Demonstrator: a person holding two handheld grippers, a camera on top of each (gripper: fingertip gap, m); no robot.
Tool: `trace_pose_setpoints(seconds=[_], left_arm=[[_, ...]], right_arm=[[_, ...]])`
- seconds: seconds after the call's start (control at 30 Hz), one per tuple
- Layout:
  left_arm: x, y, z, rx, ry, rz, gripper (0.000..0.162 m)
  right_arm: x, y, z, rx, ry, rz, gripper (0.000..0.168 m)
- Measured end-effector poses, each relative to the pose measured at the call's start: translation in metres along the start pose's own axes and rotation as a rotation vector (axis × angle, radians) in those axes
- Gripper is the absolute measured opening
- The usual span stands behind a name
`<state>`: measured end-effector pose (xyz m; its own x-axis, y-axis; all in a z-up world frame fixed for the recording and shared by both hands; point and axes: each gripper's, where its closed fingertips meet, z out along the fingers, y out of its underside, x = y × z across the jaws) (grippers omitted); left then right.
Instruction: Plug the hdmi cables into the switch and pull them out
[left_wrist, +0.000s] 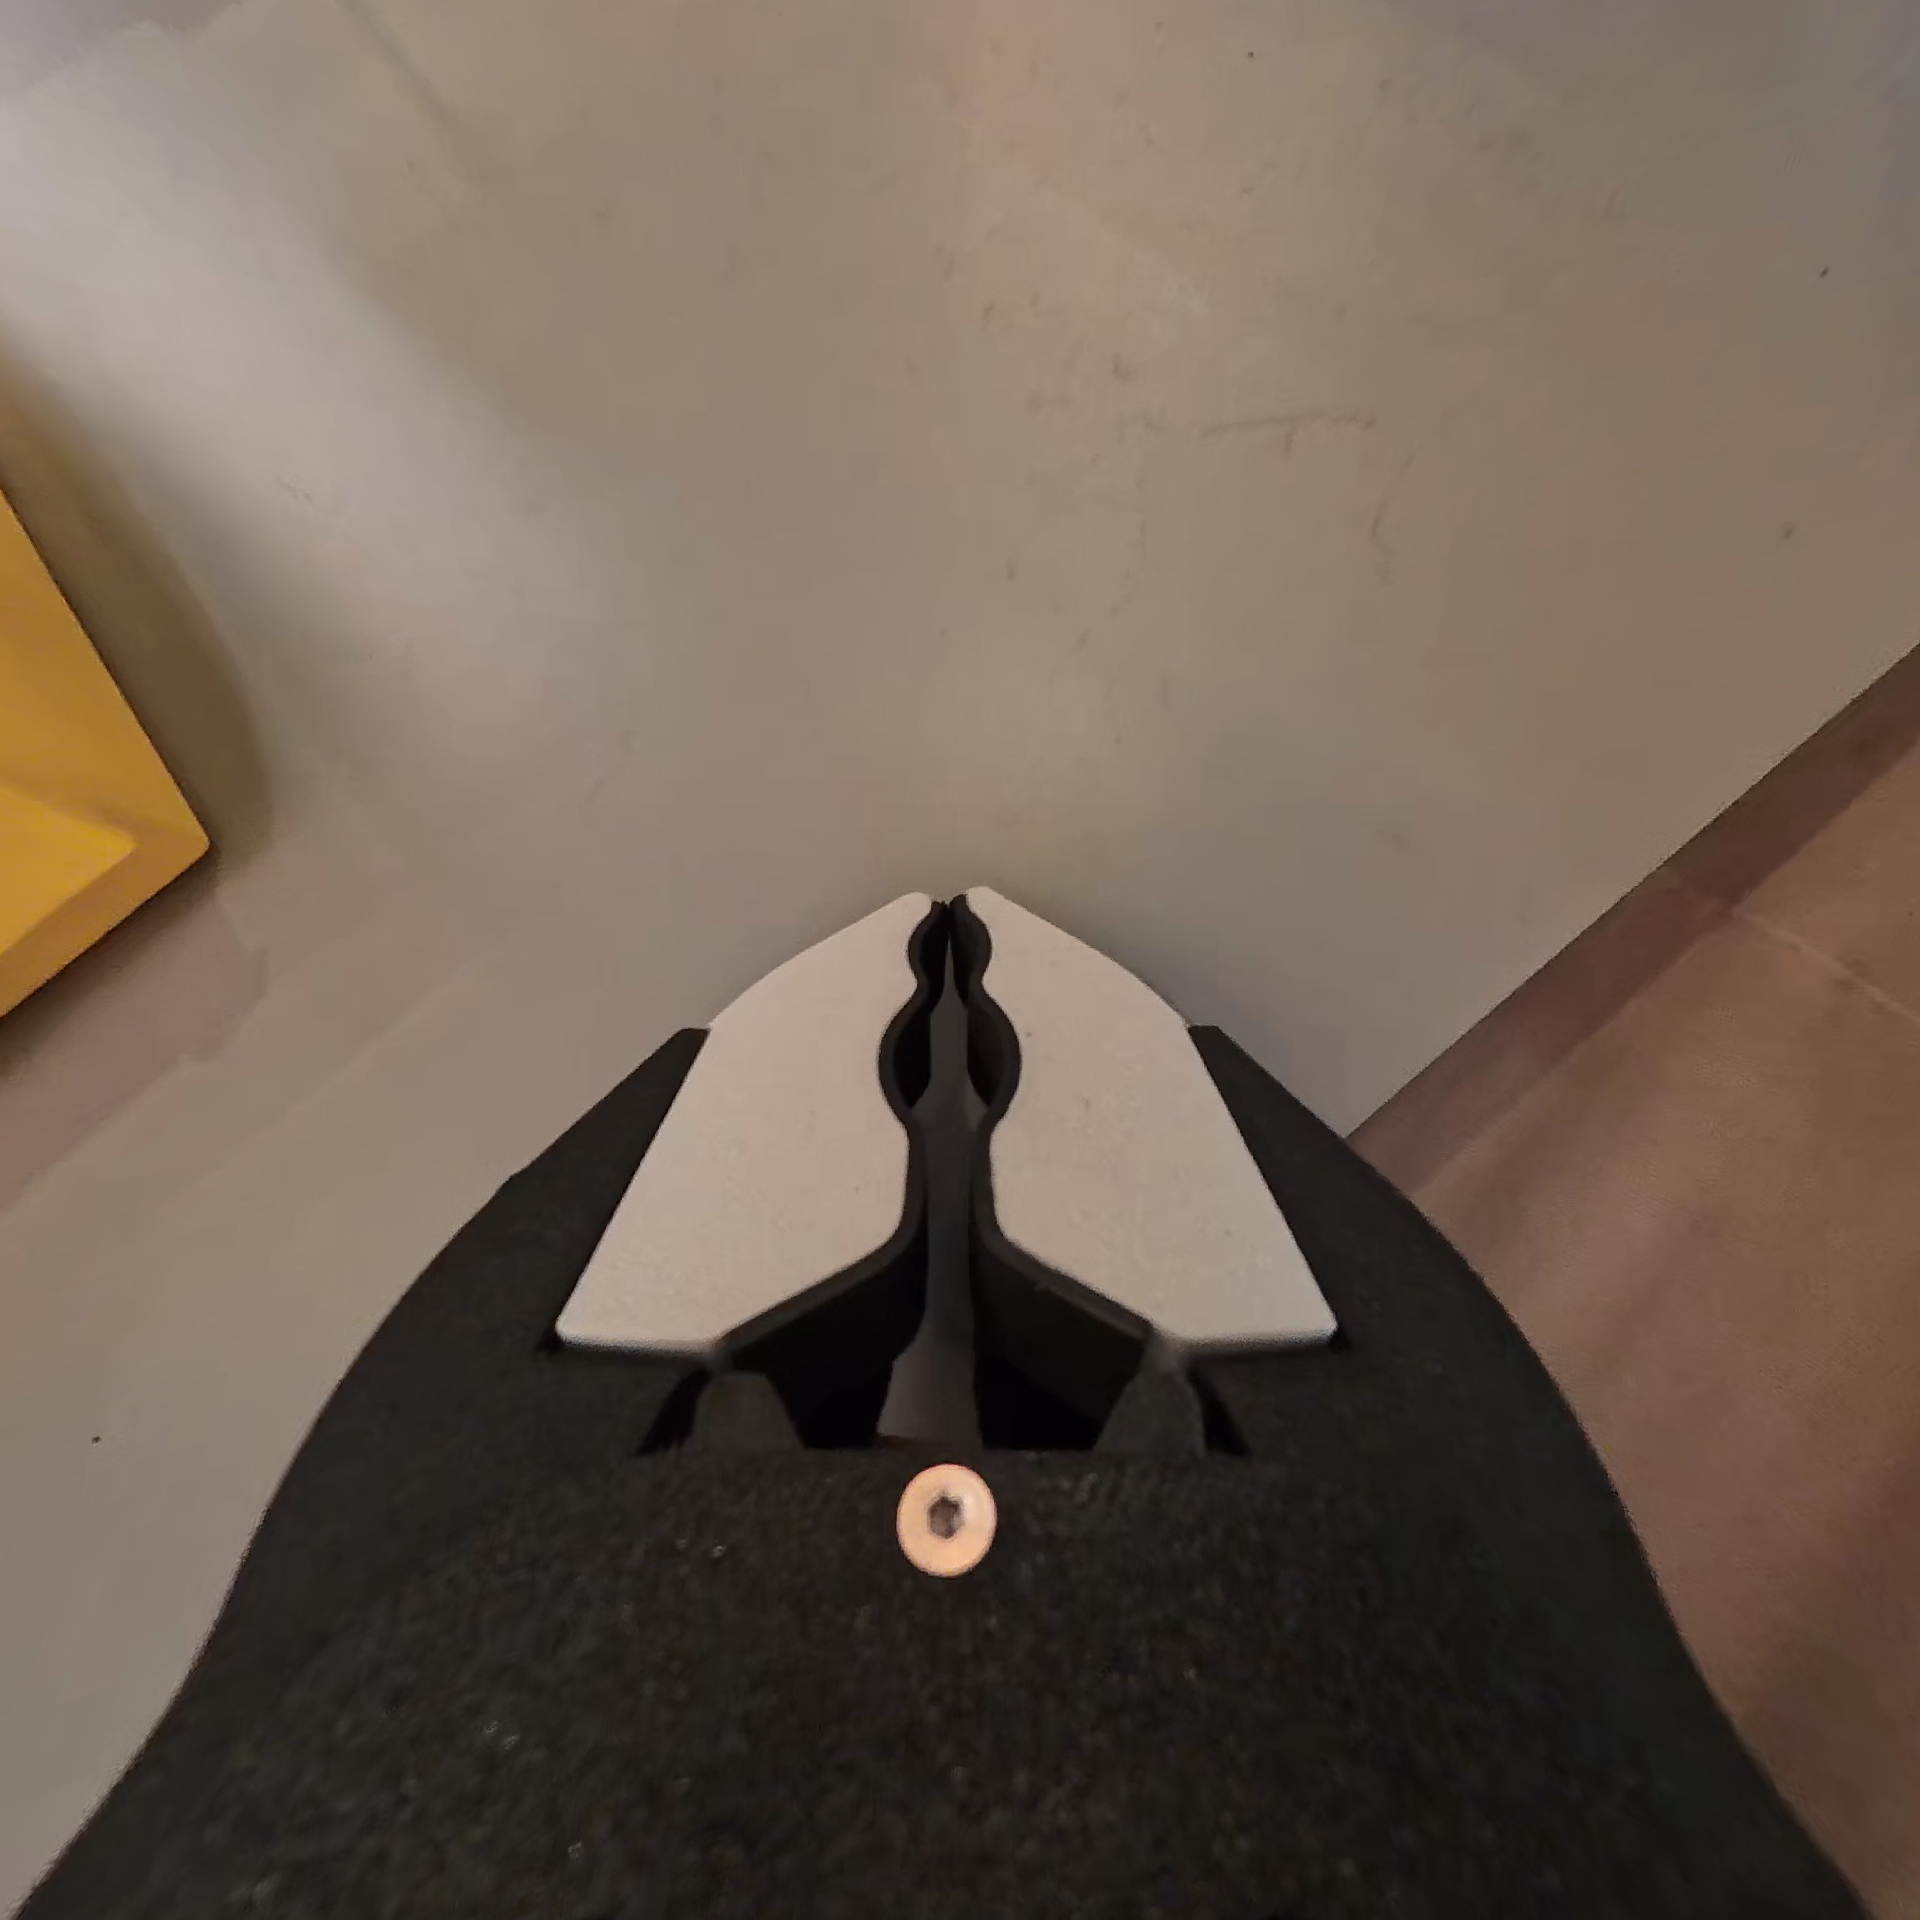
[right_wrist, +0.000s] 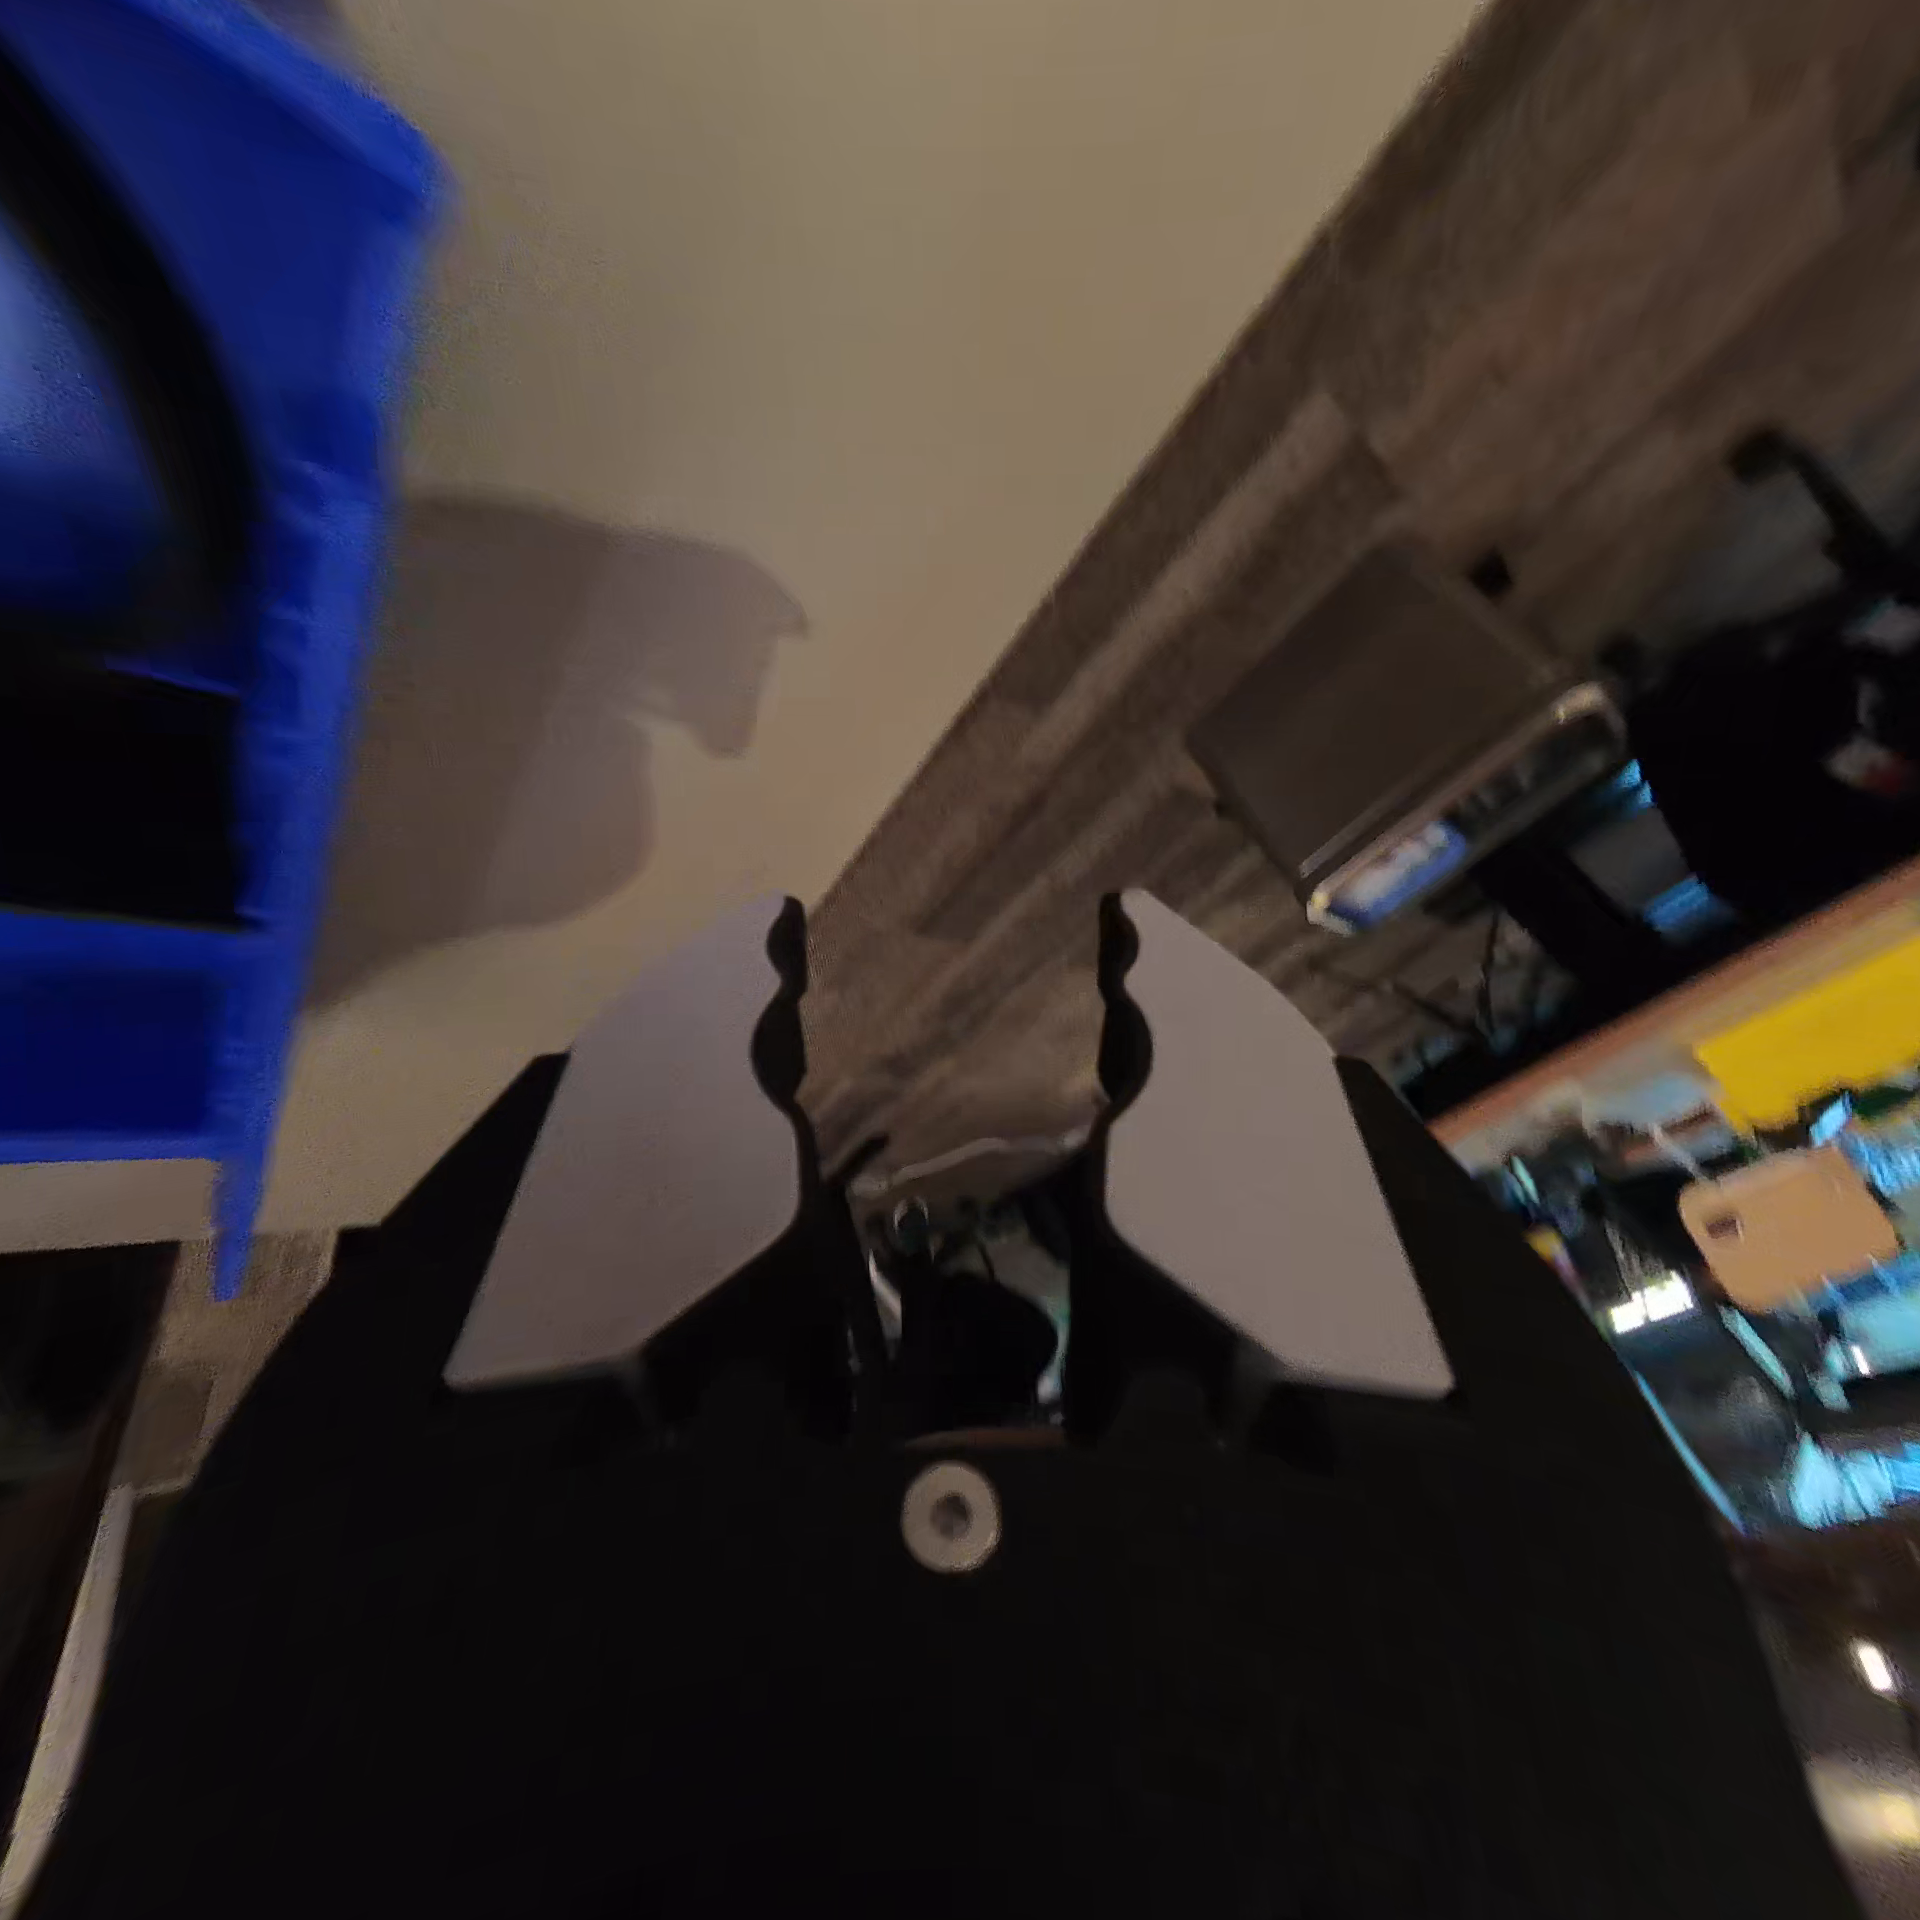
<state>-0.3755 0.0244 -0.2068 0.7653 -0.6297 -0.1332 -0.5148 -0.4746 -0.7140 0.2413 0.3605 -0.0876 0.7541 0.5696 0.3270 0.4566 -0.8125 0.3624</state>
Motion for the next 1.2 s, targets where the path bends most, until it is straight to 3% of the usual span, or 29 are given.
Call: trace_pose_setpoints(seconds=[0.2,0.47,0.53,0.63,0.7,0.77,0.87,0.97,1.07,1.2], left_arm=[[-0.003,-0.001,-0.004,0.018,-0.012,-0.008,0.001],[0.0,-0.017,-0.01,0.11,0.023,-0.047,0.002],[0.0,-0.018,-0.01,0.117,0.035,-0.064,0.002],[0.0,-0.02,-0.012,0.133,0.052,-0.091,0.003],[-0.001,-0.022,-0.014,0.154,0.063,-0.114,0.004],[-0.002,-0.025,-0.017,0.177,0.076,-0.14,0.005],[-0.008,-0.031,-0.021,0.215,0.063,-0.188,0.008],[-0.016,-0.035,-0.027,0.256,0.043,-0.217,0.009],[-0.022,-0.035,-0.03,0.266,0.008,-0.219,0.01],[-0.023,-0.037,-0.032,0.286,0.017,-0.279,0.016]], right_arm=[[0.023,0.055,0.068,-0.264,0.102,0.085,0.056],[0.048,0.087,0.132,-0.257,0.167,0.327,0.052],[0.064,0.094,0.139,-0.168,0.199,0.444,0.053],[0.092,0.089,0.128,0.146,0.185,0.674,0.048],[0.109,0.083,0.086,0.436,0.205,0.787,0.048],[0.102,0.085,0.02,0.754,0.247,0.81,0.048],[0.02,0.091,-0.07,1.148,0.164,0.67,0.046],[-0.103,0.095,-0.125,1.456,-0.113,0.498,0.05],[-0.212,0.101,-0.139,1.608,-0.316,0.424,0.047],[-0.32,0.097,-0.119,1.73,-0.387,0.457,0.045]])
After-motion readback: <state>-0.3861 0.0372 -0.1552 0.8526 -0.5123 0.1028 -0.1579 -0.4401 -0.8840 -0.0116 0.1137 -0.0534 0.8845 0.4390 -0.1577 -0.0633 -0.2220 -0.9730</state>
